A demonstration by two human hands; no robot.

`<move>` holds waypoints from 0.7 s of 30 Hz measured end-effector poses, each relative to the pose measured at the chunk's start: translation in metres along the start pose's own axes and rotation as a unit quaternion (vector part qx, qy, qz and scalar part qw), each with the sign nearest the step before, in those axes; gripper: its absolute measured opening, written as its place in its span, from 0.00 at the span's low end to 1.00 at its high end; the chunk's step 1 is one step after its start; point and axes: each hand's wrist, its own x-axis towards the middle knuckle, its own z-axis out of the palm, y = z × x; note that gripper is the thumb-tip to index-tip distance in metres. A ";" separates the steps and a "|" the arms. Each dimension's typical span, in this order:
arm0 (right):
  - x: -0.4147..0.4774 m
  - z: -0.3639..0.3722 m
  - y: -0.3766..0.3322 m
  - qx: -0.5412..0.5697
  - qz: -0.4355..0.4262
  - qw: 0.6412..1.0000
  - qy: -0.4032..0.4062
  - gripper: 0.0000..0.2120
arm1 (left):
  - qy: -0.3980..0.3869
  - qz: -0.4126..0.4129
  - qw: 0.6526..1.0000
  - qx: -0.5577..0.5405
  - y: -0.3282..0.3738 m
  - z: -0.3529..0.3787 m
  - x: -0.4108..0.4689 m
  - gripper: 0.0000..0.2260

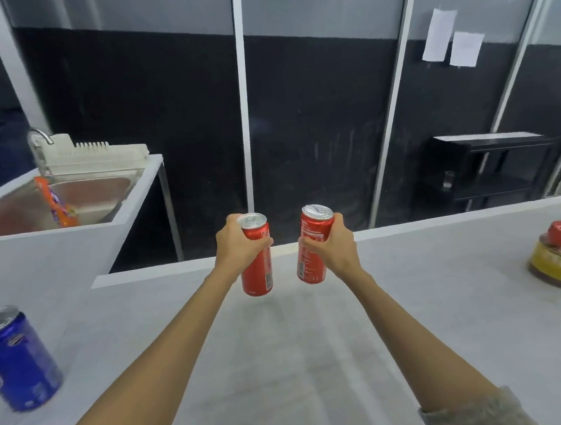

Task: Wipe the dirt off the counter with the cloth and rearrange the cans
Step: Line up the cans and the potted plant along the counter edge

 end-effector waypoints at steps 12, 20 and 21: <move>0.076 0.038 0.056 -0.001 0.021 0.999 -0.040 0.30 | 0.028 -0.021 0.999 0.032 -0.035 0.069 0.066 0.28; 0.094 0.037 0.063 -0.002 0.010 0.998 -0.064 0.33 | 0.049 -0.032 0.998 0.013 -0.039 0.084 0.080 0.30; 0.095 0.037 0.063 -0.001 0.012 0.997 -0.071 0.33 | 0.049 -0.032 0.998 0.011 -0.039 0.084 0.080 0.30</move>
